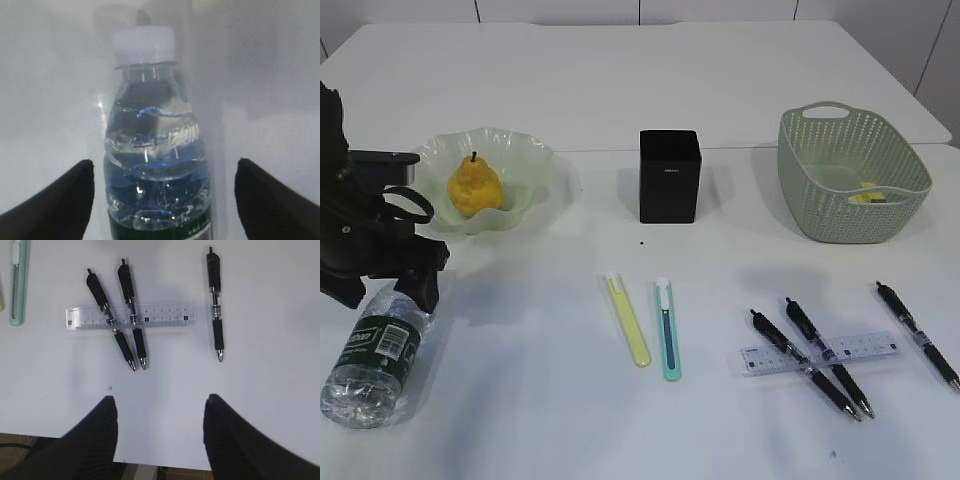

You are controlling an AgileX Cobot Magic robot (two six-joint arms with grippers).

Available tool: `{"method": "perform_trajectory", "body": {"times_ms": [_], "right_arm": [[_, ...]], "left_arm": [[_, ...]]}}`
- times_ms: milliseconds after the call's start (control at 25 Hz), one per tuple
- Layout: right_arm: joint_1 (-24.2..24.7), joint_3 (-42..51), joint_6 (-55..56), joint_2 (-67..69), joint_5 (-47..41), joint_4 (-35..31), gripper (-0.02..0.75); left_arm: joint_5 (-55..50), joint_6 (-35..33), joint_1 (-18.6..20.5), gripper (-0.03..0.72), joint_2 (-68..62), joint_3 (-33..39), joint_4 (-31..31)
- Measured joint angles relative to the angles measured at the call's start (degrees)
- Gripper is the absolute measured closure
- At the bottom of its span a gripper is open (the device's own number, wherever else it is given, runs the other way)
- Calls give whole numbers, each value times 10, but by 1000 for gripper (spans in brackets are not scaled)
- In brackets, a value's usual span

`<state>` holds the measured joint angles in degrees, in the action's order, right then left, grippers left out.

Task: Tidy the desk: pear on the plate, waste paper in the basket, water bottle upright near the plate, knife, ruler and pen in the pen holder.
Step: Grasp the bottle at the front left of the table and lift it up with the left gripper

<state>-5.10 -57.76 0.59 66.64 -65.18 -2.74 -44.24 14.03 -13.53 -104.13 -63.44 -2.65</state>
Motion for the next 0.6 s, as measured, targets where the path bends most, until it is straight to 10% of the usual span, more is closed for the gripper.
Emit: {"method": "perform_trajectory", "body": {"times_ms": [600], "right_arm": [[0, 0, -1, 0, 0, 0, 328]], "left_arm": [[21, 15, 0, 59, -52, 0, -1]]}}
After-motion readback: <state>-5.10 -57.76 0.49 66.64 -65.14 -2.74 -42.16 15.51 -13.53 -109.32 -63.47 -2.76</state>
